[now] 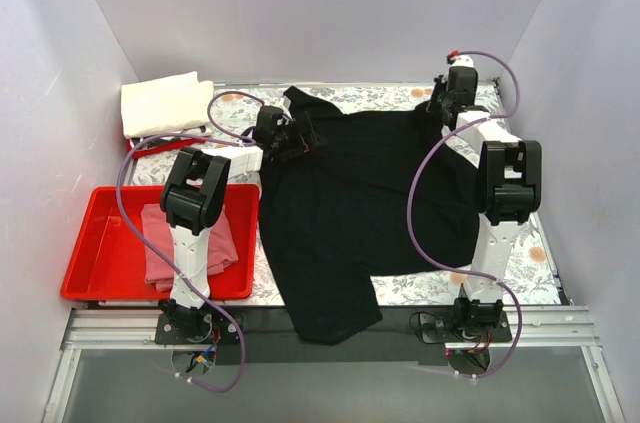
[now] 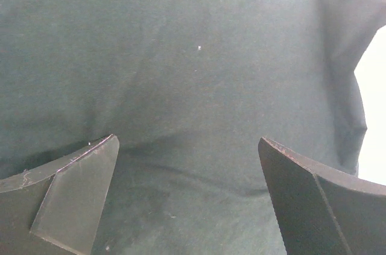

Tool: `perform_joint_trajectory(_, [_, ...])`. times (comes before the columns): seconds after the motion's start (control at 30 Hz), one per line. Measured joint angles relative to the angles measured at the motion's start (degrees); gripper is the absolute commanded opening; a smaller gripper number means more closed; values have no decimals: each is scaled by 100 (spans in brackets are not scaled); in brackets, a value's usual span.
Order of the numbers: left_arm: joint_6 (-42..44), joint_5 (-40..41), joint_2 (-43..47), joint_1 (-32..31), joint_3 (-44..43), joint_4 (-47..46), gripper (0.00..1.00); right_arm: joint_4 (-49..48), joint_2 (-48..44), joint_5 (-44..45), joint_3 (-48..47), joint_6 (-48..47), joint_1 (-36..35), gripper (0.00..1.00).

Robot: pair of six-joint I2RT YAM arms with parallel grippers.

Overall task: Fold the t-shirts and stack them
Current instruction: Flatten the tshirt out

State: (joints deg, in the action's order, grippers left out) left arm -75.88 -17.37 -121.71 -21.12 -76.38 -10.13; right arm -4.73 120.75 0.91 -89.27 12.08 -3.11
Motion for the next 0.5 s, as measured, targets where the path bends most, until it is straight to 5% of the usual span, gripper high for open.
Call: perform_joint_trajectory(0.5, [7,48,55,61,24,114,94,-667,-153,2345,-109,-334,273,1])
